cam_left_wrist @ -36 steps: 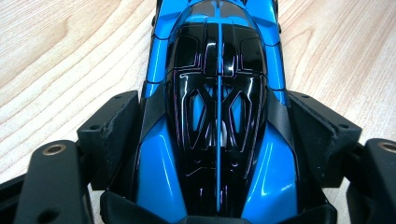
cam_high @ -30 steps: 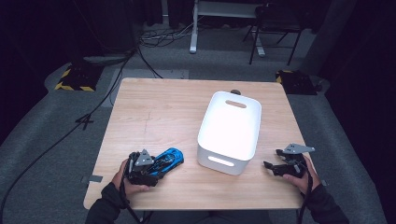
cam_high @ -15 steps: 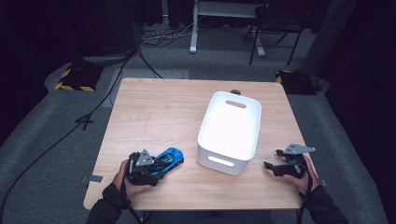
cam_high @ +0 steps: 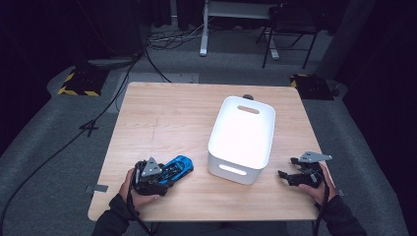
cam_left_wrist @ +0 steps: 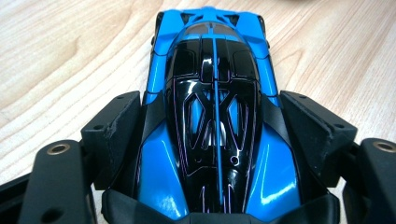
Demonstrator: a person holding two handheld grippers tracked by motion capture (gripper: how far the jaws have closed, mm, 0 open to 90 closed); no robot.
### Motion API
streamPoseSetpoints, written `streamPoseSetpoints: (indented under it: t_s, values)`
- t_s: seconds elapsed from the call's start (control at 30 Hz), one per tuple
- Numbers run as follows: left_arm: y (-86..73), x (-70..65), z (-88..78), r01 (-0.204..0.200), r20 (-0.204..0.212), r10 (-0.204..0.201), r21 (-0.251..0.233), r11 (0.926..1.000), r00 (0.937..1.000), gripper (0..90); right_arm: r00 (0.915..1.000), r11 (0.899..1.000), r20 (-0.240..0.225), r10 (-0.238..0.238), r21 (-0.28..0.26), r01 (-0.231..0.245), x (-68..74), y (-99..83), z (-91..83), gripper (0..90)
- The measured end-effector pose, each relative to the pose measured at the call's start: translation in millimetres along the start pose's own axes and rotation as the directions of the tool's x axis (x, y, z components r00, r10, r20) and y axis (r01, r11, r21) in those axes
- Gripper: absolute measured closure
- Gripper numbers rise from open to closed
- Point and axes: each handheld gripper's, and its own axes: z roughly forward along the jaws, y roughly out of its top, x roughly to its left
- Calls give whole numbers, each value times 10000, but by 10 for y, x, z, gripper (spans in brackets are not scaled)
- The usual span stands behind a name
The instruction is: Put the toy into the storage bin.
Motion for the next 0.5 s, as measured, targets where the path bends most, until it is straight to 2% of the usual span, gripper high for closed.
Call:
streamPoseSetpoints:
  t_s: [0.1,0.13,0.17,0.2,0.33,0.5]
  values:
    - [26,2,-38,-45,-192,39,-306,9995,9998,250,10000,10000,-1,-1,-1,1,0,0,0,171]
    - [30,-9,-43,115,-124,-121,-429,9990,9999,249,10000,10000,0,0,0,0,0,0,0,170]
    - [44,1,-60,-78,-187,69,-490,9988,9998,249,10000,10000,-2,2,0,-2,0,0,0,170]
    - [58,-12,-65,37,-180,-49,-655,9978,9998,249,10000,10000,-1,1,2,-1,0,0,0,170]
    - [127,-21,-115,-58,-275,33,-895,9960,9996,249,10000,10000,0,2,2,-2,0,0,0,171]
    - [225,-19,-168,-146,-460,82,-1417,9898,9989,249,10000,10000,-1,3,0,-3,0,0,0,171]
